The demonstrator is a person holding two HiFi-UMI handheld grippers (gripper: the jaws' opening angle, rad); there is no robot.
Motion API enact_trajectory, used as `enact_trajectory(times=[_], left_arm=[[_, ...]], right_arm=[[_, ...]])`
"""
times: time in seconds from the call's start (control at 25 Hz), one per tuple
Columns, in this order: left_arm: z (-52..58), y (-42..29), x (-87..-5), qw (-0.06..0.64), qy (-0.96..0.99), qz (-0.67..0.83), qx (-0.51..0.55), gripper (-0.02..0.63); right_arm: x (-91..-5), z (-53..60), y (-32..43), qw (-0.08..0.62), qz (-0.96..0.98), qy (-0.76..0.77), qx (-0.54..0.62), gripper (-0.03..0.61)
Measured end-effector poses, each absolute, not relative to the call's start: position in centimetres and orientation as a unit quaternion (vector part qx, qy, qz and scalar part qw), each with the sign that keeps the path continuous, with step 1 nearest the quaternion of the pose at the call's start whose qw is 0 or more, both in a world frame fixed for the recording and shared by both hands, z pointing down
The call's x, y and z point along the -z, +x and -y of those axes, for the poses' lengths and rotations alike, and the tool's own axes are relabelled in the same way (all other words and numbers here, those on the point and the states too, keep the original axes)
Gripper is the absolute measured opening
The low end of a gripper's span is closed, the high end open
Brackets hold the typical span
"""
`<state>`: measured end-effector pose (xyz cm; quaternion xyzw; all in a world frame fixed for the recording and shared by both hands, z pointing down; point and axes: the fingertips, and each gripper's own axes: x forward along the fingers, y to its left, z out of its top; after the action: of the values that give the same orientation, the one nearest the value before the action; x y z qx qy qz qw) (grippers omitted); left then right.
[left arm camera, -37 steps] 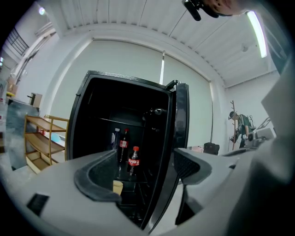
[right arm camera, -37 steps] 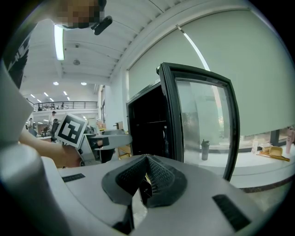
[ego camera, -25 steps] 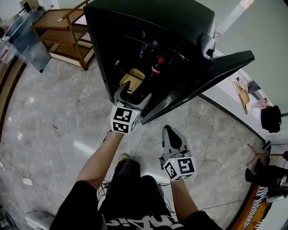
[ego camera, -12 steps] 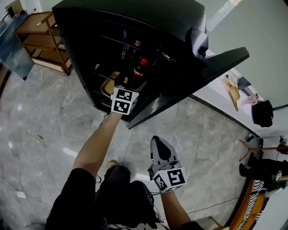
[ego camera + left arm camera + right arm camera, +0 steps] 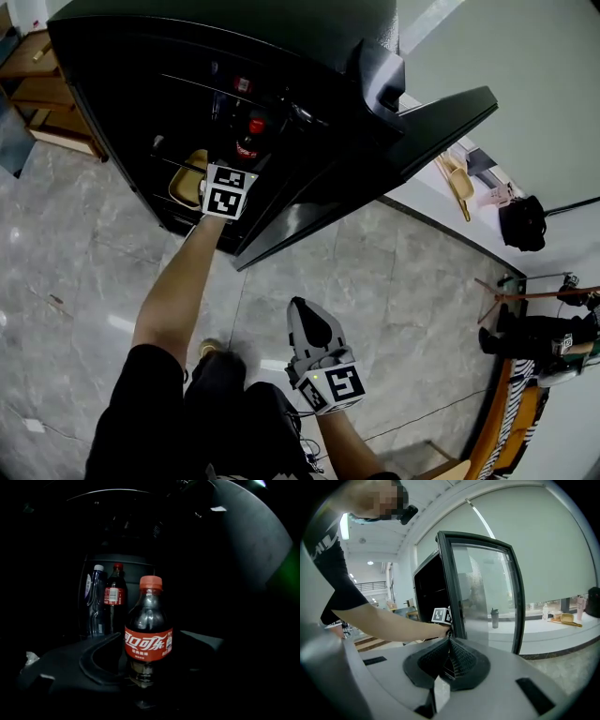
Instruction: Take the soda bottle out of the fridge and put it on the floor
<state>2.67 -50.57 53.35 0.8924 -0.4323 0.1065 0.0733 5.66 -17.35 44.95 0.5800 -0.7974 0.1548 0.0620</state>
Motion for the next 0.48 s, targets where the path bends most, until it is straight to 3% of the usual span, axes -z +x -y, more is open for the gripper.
enact_trajectory(times=[0.24,0.48], left_arm=[[51.4,3.1,-53.5,0.062,0.887,0.445,-0.11,0.314],[51.1,2.9,-53.3,0.058,0.887,0.446,-0.108,0.307]], right_arm=[[-45.5,17.0,6.7,0.062,0.788,0.592,-0.16,0.025],[-45.9,16.4,6.9,0.063,0.785,0.593,-0.167,0.025]])
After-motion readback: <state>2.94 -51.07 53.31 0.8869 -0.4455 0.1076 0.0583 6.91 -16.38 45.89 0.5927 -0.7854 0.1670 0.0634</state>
